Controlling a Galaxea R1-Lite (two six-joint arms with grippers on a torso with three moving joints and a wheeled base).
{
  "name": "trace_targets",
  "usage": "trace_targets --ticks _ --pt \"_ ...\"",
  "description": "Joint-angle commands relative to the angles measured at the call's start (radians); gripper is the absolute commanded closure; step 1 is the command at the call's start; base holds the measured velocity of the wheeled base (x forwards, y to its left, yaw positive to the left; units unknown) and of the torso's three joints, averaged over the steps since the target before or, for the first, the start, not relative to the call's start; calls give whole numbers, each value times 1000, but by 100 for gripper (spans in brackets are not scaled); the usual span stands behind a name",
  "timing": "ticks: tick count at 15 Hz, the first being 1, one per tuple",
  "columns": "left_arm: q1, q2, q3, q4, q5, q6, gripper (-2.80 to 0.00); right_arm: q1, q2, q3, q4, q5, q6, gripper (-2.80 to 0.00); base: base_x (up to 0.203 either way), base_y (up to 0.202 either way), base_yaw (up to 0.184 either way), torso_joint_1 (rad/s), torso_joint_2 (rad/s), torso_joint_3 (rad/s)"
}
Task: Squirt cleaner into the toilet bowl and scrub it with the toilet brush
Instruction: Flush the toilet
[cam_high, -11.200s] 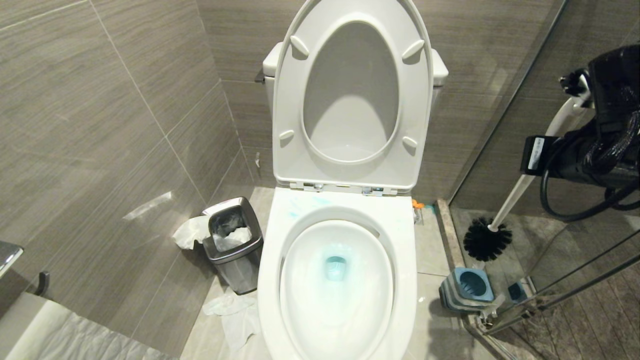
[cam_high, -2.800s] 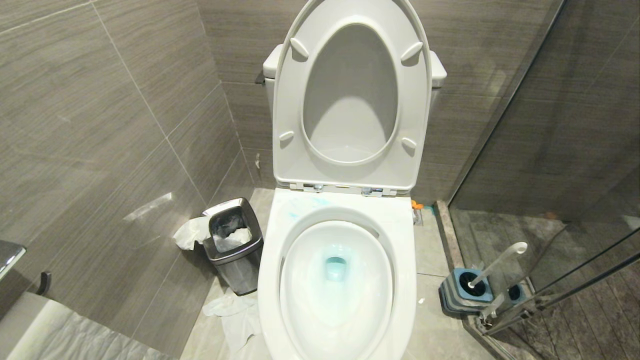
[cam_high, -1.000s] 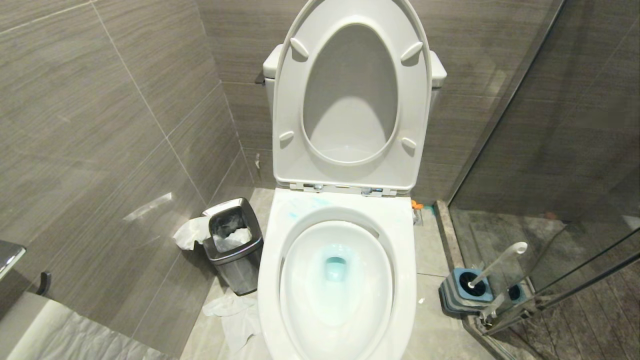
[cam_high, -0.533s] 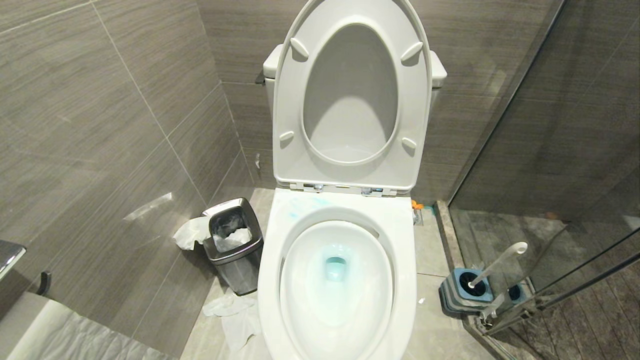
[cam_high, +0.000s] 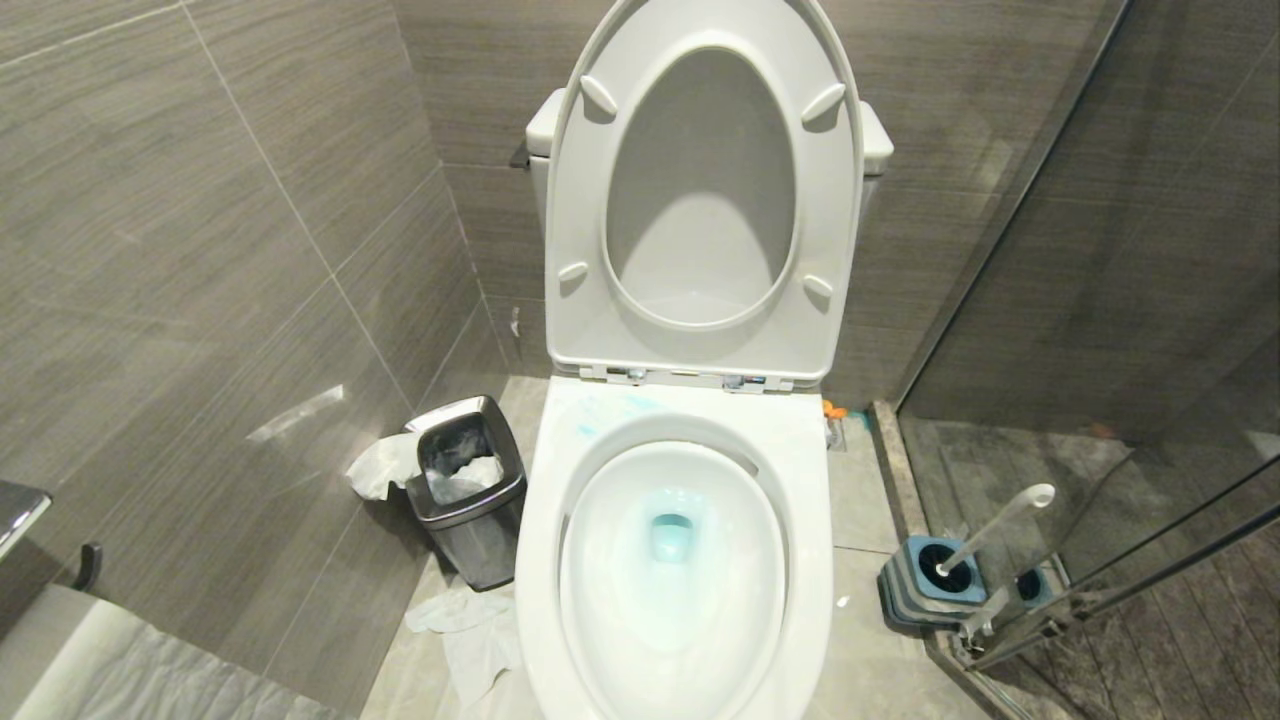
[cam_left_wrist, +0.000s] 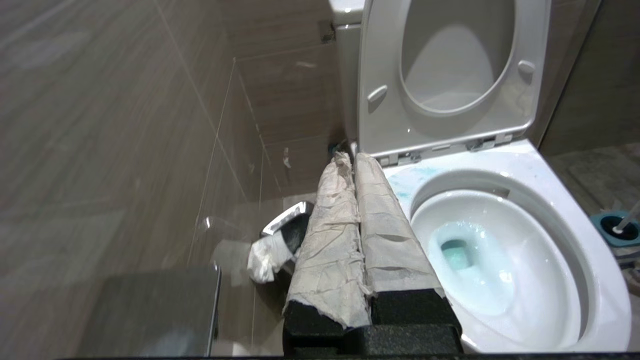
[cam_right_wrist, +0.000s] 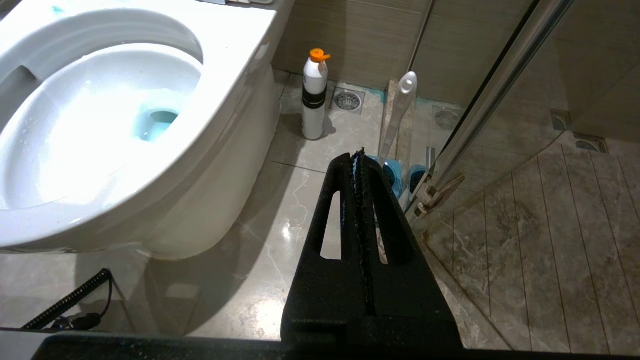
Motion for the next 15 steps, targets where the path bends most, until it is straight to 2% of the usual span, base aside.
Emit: trace_targets --ticks 1,4,8,12,15 --pt "0 120 -89 4 -21 0 0 0 2 0 0 0 -1 0 0 0 0 0 0 0" --pt "0 246 -200 4 -65 -1 0 0 1 0 0 1 -1 0 0 0 0 0 0 0" --pt "-8 509 -402 -25 -112 -11 0 0 1 -1 0 0 0 0 0 0 0 0 0 0" --pt "-43 833 -628 -155 -116 -42 0 0 1 0 0 0 -1 0 0 0 0 0 0 0" --pt "-77 1014 -793 -191 -112 -48 0 0 1 0 0 0 -1 0 0 0 0 0 0 0"
